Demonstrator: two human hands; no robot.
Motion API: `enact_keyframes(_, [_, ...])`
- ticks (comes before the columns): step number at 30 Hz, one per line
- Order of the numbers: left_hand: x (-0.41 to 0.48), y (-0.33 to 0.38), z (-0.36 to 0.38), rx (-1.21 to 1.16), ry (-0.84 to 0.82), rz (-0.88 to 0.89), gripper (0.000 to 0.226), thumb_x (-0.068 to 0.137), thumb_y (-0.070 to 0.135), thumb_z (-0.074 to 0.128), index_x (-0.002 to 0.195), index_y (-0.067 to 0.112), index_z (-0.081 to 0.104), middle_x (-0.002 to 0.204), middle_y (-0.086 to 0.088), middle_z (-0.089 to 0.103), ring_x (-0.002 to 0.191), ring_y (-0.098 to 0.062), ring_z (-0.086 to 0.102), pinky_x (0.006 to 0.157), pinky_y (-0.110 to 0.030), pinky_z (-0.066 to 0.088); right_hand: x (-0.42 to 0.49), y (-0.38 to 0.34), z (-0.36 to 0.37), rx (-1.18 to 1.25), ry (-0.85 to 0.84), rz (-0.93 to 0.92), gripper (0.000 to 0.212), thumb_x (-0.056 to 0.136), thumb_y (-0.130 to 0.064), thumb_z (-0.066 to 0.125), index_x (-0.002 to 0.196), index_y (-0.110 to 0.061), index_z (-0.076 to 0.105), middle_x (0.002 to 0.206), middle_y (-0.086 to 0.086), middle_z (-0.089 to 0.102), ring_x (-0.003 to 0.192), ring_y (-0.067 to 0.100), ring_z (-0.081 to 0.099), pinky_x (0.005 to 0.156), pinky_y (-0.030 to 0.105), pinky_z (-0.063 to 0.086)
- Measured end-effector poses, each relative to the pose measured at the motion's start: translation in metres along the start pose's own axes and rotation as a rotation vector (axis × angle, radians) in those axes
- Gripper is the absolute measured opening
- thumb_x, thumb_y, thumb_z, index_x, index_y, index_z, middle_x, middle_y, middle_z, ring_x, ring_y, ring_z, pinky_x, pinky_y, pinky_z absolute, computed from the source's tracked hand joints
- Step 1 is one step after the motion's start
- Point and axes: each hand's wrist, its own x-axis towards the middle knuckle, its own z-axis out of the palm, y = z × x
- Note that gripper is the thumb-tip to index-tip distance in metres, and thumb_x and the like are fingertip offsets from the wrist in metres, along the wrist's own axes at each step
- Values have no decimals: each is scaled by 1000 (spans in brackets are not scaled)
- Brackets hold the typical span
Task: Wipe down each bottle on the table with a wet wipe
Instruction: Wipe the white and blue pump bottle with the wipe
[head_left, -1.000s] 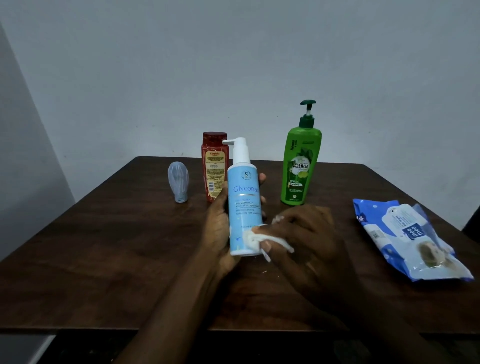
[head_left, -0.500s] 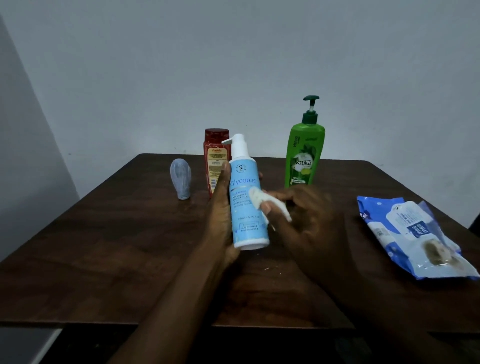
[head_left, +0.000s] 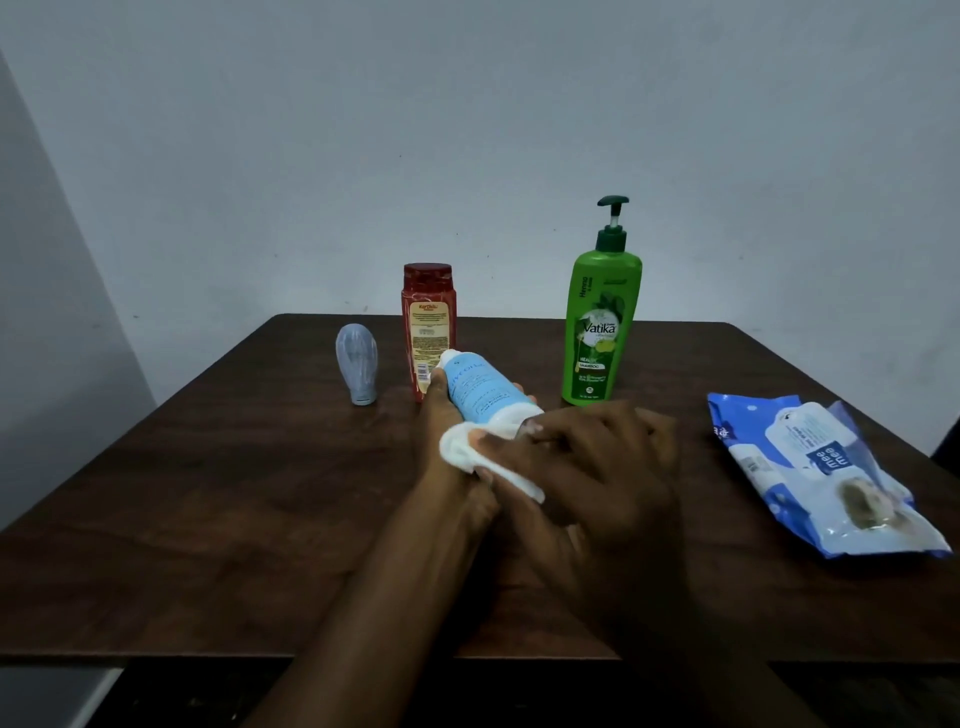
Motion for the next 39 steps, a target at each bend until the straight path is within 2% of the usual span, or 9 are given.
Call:
enact_keyframes(2, [-2,-1,2,-29,13,36,51,97,51,51,84,3,55,49,-12,59,43,-22,58,43,-22,52,-6,2,-4,9,-29,-24,22,86,-34,78,108,-36,77,98,-9,70,92,16,64,85,41,39])
enact_keyframes(5, [-6,3,-2,-40,-31,-1,53,98,54,48,92,2,58,57,-13,60,40,-22,60,41,-27,54,-15,14,-9,31,-41,51,13,87,-33,73,98,-30,79,98,-9,71,93,16,64,86,41,38])
enact_keyframes(10, [-4,5,-4,-5,-64,56,60,96,56,53,133,10,52,73,-13,64,54,-22,65,47,-31,57,-3,35,-9,91,20,238,17,91,-31,66,102,-24,76,98,-6,69,95,17,63,81,53,44])
enact_keyframes(13, [0,-2,-7,13,-149,72,67,84,59,69,127,11,52,84,-10,63,64,-21,66,58,-35,59,17,32,-8,182,68,305,19,92,-33,65,102,-20,76,97,-4,71,95,16,64,82,53,46])
enact_keyframes(17, [0,-2,-6,236,-170,124,57,86,59,56,104,5,56,77,-7,63,63,-18,65,53,-28,59,26,22,-3,140,-51,172,19,86,-35,70,94,-20,78,92,-6,68,93,13,61,84,47,42])
enact_keyframes(23, [3,4,-15,392,-257,263,76,61,69,74,109,11,58,78,-8,63,61,-19,63,59,-31,54,-2,29,-14,267,-75,67,12,80,-24,71,87,-18,80,88,-3,69,88,16,63,76,52,46])
enact_keyframes(28, [5,5,-20,417,-362,208,89,71,67,72,132,5,56,92,-9,67,73,-20,67,71,-35,56,14,46,0,190,-44,217,16,88,-32,69,98,-23,78,93,-7,70,92,10,61,82,48,45])
enact_keyframes(34, [2,6,-15,488,-347,315,48,83,51,56,110,13,66,83,-7,69,66,-18,67,61,-31,58,53,63,19,239,43,258,18,92,-27,70,107,-19,77,96,-5,72,89,14,62,76,50,49])
enact_keyframes(39, [6,16,-9,588,-435,423,40,101,34,47,129,6,54,105,-8,70,90,-19,69,79,-37,57,33,68,18,215,-17,265,19,91,-26,72,107,-16,76,100,-4,71,94,14,64,79,49,50])
